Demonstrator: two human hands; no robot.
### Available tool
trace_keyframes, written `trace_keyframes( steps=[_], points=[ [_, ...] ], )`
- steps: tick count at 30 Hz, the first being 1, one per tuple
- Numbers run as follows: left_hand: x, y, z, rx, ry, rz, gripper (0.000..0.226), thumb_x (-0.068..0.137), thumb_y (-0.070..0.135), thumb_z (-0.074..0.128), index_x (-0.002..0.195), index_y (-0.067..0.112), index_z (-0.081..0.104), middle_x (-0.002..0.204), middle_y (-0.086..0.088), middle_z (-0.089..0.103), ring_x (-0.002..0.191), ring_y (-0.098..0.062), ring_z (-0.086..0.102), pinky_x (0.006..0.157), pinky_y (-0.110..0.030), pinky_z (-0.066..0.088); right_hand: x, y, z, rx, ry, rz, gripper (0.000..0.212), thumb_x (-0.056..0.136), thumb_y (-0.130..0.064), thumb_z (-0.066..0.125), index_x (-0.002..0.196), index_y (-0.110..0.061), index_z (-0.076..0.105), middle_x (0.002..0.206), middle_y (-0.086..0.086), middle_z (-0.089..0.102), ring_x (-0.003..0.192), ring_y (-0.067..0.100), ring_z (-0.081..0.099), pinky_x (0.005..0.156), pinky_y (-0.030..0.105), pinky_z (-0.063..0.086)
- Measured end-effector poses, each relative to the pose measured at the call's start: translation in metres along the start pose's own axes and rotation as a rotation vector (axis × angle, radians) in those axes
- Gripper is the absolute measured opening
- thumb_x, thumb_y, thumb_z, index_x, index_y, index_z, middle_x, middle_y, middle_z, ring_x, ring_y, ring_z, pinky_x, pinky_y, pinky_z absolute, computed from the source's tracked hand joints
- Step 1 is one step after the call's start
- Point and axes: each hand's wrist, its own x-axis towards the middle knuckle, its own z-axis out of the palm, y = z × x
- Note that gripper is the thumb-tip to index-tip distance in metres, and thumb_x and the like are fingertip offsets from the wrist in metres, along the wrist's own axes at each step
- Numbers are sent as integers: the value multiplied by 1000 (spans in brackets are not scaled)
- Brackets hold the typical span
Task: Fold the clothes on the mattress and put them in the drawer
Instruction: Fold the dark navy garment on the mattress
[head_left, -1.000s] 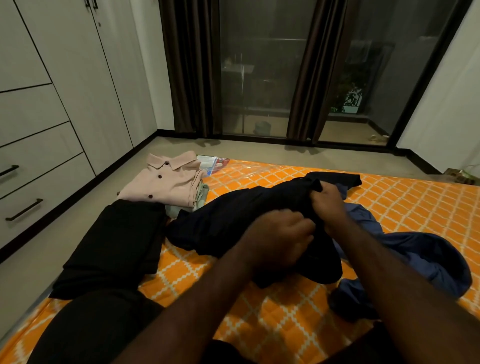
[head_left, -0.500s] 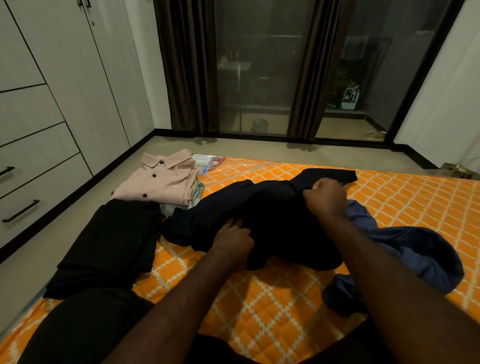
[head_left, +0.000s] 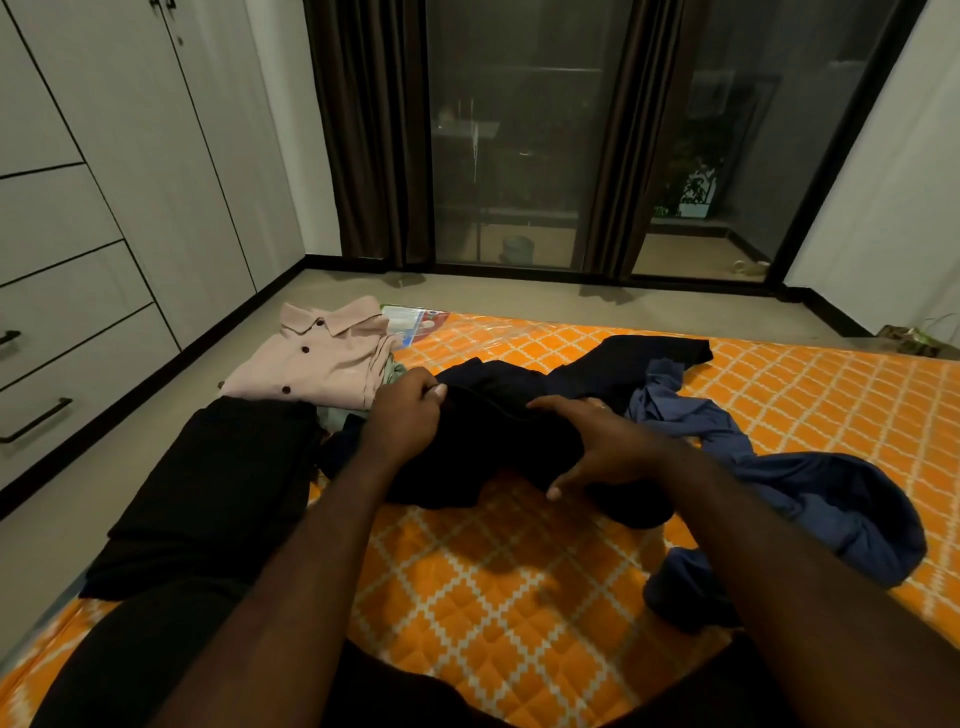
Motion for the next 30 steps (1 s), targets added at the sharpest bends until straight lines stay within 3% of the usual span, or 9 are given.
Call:
trace_keyframes(
  steps=[3, 6, 10, 12, 15, 21, 26, 28, 30],
  points=[
    [-3, 2, 0, -78, 67, -49, 16, 94, 14, 53, 87, 28, 56, 82, 4, 63, 73, -16, 55, 61, -31, 39, 9, 0, 10, 14, 209, -61, 68, 84, -29, 82, 141, -41, 47, 128, -10, 54, 122, 13, 49, 100, 37, 48],
    [-9, 3, 1, 126, 67, 136, 27, 89, 13, 50, 101, 30, 67, 89, 4, 66, 79, -16, 60, 65, -32, 50, 14, 4, 7, 171, 366, -101, 34, 91, -10, 74, 118, -30, 67, 114, -12, 68, 106, 6, 64, 90, 34, 56],
    [-22, 10, 22, 504, 61, 432, 47, 83, 14, 62, 129, 25, 62, 112, -4, 64, 101, -26, 60, 84, -42, 51, 11, 2, 0, 320, 374, -68, 39, 83, -8, 82, 111, -32, 70, 104, -11, 72, 98, 2, 68, 84, 29, 57],
    [-31, 21, 37, 493, 19, 551, 52, 81, 19, 65, 132, 20, 60, 120, -4, 63, 107, -26, 59, 89, -43, 47, 10, 2, 0, 392, 377, -48, 43, 78, -6, 85, 107, -32, 68, 97, -4, 73, 95, 10, 71, 84, 40, 61],
    [-43, 35, 57, 426, 20, 686, 55, 79, 33, 56, 129, 12, 60, 116, -7, 63, 98, -27, 61, 83, -40, 50, 10, -2, -2, 458, 390, -84, 41, 76, -5, 85, 103, -29, 64, 88, 6, 72, 85, 24, 73, 79, 52, 61],
    [-39, 30, 53, 394, -19, 608, 48, 92, 53, 57, 127, 20, 57, 109, 0, 63, 86, -23, 63, 66, -40, 54, 6, -12, -13, 544, 296, -171, 44, 76, 6, 83, 110, -12, 63, 65, -8, 66, 67, 10, 67, 67, 29, 56],
    [-26, 24, 31, 495, -368, 256, 48, 88, 72, 53, 119, 35, 60, 100, 4, 67, 92, -19, 65, 78, -37, 53, 3, 5, -21, 213, 190, -62, 55, 81, 3, 79, 118, -34, 61, 99, -5, 70, 96, 12, 69, 83, 32, 58],
    [-23, 12, 26, 590, -481, 142, 50, 84, 72, 57, 121, 39, 64, 119, 3, 64, 114, -23, 59, 96, -43, 47, 0, 23, -17, 155, 42, 33, 73, 83, 6, 74, 134, -41, 52, 122, -7, 62, 113, 16, 63, 89, 32, 58],
    [-24, 0, 25, 804, -466, 205, 56, 83, 72, 57, 132, 46, 61, 157, 0, 36, 144, -32, 31, 117, -52, 22, -3, 35, -10, 70, -23, 97, 95, 81, -1, 78, 150, -48, 34, 144, -6, 49, 131, 20, 51, 101, 37, 53]
  ],
)
